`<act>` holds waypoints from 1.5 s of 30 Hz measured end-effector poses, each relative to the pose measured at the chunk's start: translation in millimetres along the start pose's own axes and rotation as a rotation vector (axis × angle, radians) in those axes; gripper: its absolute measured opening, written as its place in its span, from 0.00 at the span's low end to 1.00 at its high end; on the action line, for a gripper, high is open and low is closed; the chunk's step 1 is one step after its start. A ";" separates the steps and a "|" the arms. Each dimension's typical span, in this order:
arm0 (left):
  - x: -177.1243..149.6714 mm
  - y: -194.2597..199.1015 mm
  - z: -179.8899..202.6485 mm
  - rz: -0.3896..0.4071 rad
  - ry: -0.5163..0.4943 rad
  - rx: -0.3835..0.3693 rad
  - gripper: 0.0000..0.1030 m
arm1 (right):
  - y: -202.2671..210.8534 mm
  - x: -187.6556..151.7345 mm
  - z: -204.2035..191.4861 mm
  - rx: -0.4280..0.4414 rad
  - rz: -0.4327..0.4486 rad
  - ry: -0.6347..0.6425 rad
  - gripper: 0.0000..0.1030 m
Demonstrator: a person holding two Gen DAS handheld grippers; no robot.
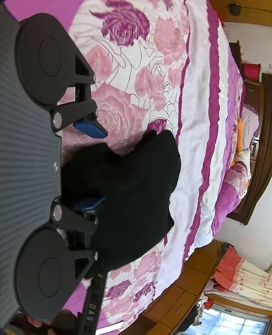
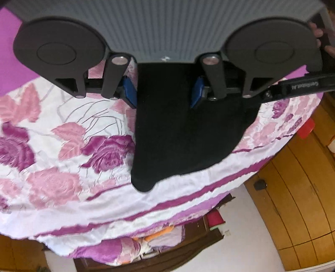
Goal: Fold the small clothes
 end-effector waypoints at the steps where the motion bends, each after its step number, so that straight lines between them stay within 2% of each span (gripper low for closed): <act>1: -2.7 5.1 1.1 -0.004 -0.004 0.009 0.68 | 8.1 1.4 -1.7 -0.005 0.016 0.008 0.57; 3: -10.0 14.6 1.9 -0.008 -0.003 0.033 0.71 | 21.6 3.0 -5.1 -0.009 0.043 0.016 0.57; 5: -18.9 21.5 2.3 -0.009 0.001 0.049 0.78 | 34.8 0.8 -8.9 -0.017 0.060 0.025 0.61; 10: -44.2 29.8 8.8 -0.021 -0.005 0.061 0.83 | 54.1 -17.7 -18.5 -0.046 0.075 0.085 0.68; 13: -58.3 27.6 10.3 -0.027 -0.008 0.083 0.87 | 54.8 -33.4 -18.2 -0.089 0.049 0.104 0.75; 20: -78.9 8.3 7.3 -0.034 -0.054 0.175 0.94 | 40.9 -66.2 -14.0 -0.215 -0.011 0.186 0.76; 26: -89.8 -2.2 9.0 -0.034 -0.111 0.228 1.00 | 29.8 -81.3 -11.1 -0.227 -0.028 0.192 0.77; 45: -92.2 -5.2 10.4 -0.045 -0.096 0.267 1.00 | 26.9 -85.3 -4.8 -0.186 0.000 0.134 0.80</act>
Point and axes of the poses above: each gripper's, at about its wrist camera, not at the fingertips, and y roughly against the way its jaws point, z to its right, x to its top, the point moved 10 cm from there along -y, roughly the way its jaws point, and after that the axes turned 11 degrees about y, right-handed, at the moved point
